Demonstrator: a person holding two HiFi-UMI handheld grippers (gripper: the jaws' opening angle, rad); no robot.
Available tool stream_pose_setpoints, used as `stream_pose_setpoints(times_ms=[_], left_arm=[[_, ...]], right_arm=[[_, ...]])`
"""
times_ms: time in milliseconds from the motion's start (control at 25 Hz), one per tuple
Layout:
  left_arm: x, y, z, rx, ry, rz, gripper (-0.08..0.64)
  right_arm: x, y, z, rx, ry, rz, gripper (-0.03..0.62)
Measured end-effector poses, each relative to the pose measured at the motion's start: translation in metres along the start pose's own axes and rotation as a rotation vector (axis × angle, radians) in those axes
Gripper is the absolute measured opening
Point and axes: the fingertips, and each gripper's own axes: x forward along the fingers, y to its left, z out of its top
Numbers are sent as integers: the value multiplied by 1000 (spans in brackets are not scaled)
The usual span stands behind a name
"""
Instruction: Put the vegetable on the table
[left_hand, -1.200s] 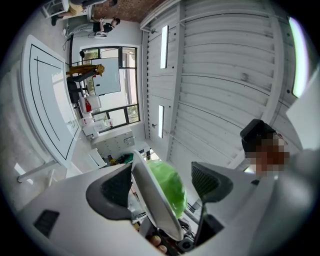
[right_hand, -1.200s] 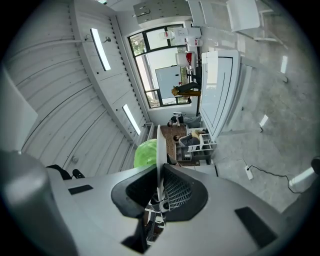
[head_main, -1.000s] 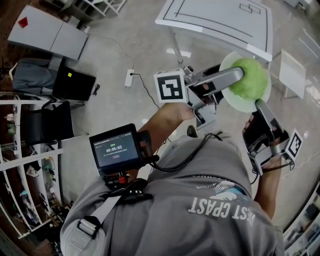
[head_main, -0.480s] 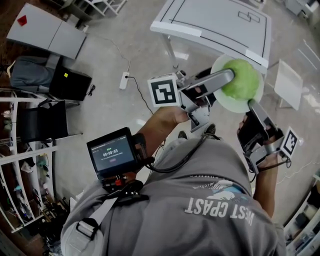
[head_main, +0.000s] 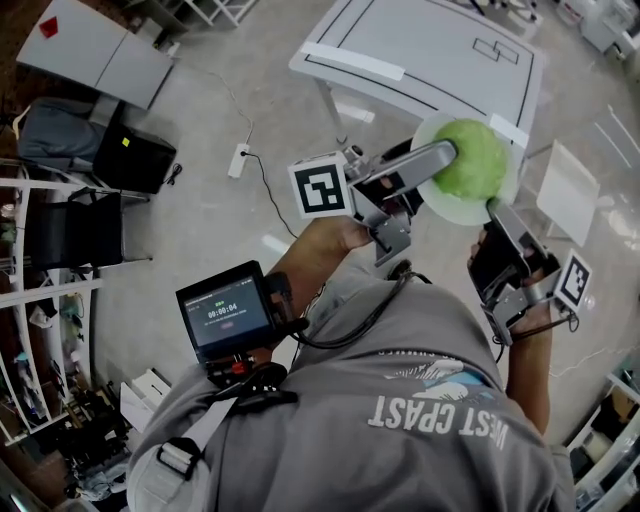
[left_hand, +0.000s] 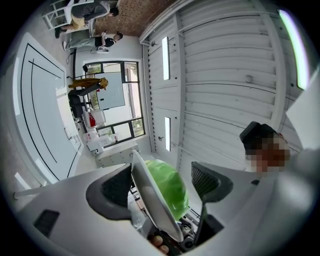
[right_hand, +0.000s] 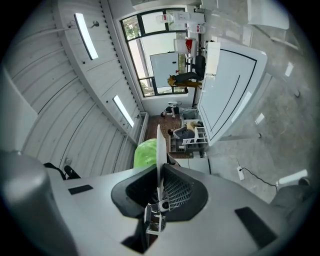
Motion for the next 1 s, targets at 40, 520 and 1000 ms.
stream_pose_setpoints(times_ms=[40,520,1000], left_arm=[[0,0,0,0,-2,-1,367],[25,35,45,-58,88,-41,367],[14,84,117,-90,163,-50,367]], right_arm=[[0,0,0,0,2,-1,25],[43,-9,37,-24,-97,33,23],[120,-36,61,-49,-174,-3,23]])
